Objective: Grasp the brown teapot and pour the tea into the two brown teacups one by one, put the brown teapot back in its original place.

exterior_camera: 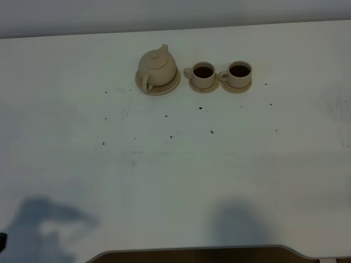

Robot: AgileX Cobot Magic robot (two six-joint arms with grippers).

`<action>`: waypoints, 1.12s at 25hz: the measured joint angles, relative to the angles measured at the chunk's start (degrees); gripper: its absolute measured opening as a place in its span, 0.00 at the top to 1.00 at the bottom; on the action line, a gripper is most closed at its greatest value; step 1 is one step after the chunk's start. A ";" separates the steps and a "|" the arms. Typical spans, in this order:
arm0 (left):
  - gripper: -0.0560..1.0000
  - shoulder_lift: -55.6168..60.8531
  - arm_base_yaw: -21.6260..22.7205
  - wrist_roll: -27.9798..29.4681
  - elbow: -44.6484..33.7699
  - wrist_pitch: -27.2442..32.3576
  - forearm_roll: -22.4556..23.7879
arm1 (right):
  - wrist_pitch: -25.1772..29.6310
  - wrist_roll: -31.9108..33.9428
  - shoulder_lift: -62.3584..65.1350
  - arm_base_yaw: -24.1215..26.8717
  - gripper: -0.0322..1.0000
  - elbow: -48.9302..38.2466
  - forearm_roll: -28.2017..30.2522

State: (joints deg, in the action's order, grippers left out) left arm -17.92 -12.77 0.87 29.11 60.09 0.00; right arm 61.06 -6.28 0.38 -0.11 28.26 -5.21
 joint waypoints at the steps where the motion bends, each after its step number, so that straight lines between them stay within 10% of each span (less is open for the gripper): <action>1: 0.52 1.44 2.72 0.00 0.00 0.00 0.00 | 0.00 0.00 0.00 0.00 0.62 0.00 0.00; 8: 0.52 12.55 14.49 -2.84 0.00 0.05 -2.48 | 0.00 0.00 0.00 0.00 0.62 0.00 0.00; 28: 0.52 18.19 14.62 -5.77 -0.04 0.17 -4.49 | 0.00 0.00 0.00 0.00 0.62 0.00 0.00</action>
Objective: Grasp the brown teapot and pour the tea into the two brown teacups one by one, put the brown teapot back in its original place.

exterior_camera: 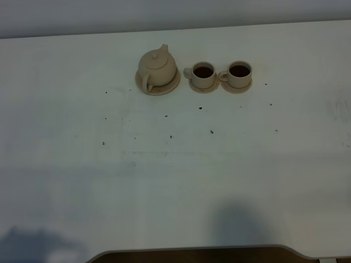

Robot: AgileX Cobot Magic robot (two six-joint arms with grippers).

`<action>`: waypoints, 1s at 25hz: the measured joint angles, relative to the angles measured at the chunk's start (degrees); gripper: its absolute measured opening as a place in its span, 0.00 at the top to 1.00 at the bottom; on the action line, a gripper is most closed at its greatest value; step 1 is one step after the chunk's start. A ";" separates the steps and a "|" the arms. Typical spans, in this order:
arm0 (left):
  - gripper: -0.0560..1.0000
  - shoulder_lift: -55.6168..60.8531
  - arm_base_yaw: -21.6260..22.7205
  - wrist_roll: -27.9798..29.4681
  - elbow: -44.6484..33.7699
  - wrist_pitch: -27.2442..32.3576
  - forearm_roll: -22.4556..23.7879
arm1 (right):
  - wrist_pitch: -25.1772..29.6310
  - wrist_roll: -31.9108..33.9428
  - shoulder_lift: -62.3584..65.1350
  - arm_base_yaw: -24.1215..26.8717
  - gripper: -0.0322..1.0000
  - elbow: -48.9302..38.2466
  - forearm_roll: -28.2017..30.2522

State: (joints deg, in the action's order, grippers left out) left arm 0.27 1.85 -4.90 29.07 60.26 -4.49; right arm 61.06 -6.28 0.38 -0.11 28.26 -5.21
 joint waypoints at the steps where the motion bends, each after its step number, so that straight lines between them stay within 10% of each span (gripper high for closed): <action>1: 0.52 0.00 0.00 0.00 0.00 0.00 0.00 | 0.00 0.00 0.00 0.00 0.62 0.00 0.00; 25: 0.52 -0.05 0.00 0.00 0.00 0.00 0.00 | 0.00 0.00 0.00 0.00 0.62 0.00 0.00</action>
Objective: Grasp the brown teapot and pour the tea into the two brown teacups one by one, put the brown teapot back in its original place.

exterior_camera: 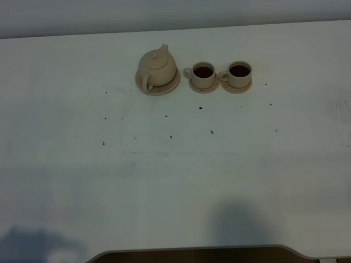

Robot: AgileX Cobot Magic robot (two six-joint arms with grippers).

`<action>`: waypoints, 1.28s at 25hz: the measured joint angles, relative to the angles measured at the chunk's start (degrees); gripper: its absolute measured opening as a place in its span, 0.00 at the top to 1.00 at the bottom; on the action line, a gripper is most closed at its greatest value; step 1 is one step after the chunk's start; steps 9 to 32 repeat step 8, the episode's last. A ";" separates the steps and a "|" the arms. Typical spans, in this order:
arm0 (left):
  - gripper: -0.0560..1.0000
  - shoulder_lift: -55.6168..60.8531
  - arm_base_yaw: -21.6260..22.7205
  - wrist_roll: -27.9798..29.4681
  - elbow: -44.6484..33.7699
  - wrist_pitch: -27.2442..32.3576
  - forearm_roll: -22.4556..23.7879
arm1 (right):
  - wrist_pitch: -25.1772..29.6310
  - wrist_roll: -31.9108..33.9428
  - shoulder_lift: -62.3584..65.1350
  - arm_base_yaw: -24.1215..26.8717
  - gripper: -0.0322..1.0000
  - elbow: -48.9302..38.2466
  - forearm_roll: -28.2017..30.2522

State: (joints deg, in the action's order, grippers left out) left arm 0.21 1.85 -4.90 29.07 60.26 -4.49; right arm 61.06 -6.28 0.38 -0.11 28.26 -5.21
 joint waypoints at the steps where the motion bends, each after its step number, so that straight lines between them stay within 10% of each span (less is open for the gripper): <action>1: 0.52 0.00 0.00 0.00 0.00 0.00 0.00 | 0.00 0.00 0.00 0.00 0.62 0.00 0.00; 32: 0.52 0.00 0.00 0.00 0.00 0.00 -0.04 | 0.00 0.00 0.00 0.00 0.62 0.00 0.00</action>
